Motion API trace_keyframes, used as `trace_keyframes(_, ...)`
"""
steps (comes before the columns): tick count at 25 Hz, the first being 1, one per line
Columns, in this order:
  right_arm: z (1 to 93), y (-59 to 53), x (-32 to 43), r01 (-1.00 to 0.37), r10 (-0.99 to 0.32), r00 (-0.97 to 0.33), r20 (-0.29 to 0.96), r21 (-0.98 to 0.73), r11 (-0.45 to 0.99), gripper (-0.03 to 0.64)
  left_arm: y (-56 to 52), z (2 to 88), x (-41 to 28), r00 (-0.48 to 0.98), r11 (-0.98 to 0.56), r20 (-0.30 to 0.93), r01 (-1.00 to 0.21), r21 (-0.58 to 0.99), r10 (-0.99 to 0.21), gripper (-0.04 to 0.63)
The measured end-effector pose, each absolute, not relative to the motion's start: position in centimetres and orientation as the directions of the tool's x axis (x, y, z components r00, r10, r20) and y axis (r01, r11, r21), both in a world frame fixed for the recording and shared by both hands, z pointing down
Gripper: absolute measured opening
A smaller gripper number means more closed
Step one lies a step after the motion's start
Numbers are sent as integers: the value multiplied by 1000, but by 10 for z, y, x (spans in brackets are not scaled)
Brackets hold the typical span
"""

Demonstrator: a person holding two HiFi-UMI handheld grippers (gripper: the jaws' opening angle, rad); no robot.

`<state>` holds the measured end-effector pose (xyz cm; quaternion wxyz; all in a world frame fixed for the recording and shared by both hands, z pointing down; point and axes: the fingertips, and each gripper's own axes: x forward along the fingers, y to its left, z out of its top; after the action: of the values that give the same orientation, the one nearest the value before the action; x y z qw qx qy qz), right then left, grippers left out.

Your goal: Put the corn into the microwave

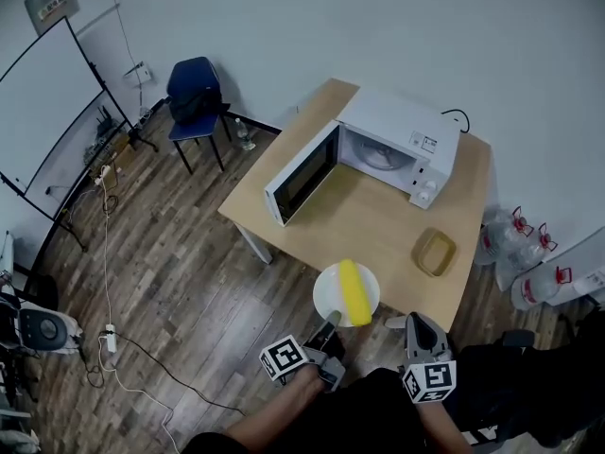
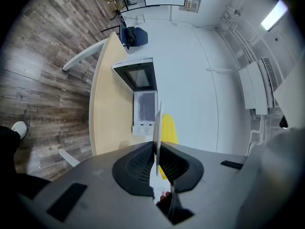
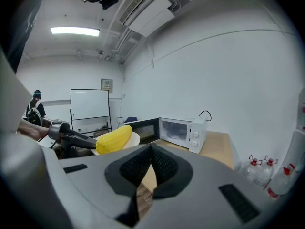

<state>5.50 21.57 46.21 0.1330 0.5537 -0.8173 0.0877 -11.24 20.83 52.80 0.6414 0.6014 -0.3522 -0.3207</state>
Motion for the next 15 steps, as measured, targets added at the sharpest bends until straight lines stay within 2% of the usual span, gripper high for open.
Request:
trace_keyframes(5, 445, 197, 42, -924, -889, -375, 262, -27, 381, 58, 171, 526, -133, 537, 98, 92, -17, 995, -839, 25)
trace_keyframes(15, 460, 127, 38, -916, -875, -392, 284, -39, 399, 60, 97, 530, -150, 518, 100, 106, -41, 994, -848, 25)
